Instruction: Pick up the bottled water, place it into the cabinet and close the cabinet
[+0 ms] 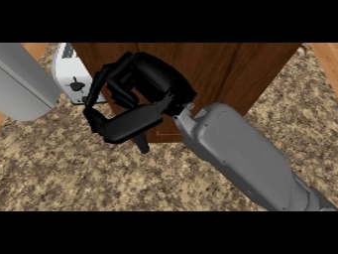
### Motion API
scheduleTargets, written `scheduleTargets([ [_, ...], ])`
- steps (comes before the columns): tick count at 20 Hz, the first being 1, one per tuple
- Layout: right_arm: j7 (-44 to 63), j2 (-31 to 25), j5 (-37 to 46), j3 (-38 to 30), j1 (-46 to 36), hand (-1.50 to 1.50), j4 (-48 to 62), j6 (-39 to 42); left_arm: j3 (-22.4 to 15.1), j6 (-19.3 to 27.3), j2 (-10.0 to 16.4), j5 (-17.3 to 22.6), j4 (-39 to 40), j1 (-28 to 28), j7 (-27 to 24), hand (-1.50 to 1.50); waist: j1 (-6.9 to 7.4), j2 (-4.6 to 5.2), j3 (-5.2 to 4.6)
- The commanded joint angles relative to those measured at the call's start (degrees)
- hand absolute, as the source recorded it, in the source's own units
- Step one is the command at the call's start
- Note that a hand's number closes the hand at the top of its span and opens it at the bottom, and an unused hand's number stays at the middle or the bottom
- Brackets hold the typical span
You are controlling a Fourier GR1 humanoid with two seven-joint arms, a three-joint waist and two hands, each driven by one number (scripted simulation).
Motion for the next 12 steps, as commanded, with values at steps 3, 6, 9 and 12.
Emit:
scheduleTargets([
  [3, -3.2, -5.9, 2.6, -8.6, -1.9, 1.50, 8.7, -3.0, 0.1, -1.4, 0.3, 0.1, -0.5, 0.1, 1.0, -1.50, -0.51, 1.83, 0.94],
  [6, -4.9, -6.0, 4.4, -8.6, -3.2, -1.50, 10.0, -3.4, 1.3, -1.0, -0.1, 1.8, 0.0, -1.0, 1.6, -1.50, -0.61, 1.88, 0.91],
  [9, -6.2, -5.9, 5.5, -6.9, -1.1, -1.50, 9.9, -3.0, -1.1, 1.5, -0.8, -1.4, -1.0, -2.2, 2.5, -1.50, -1.65, 1.80, 0.97],
  [12, -5.9, -6.6, 4.4, -9.8, -4.3, -1.50, 11.4, -2.8, -2.0, 1.0, -1.9, -1.4, -1.0, -2.4, 2.2, -1.50, -1.04, 1.87, 0.92],
])
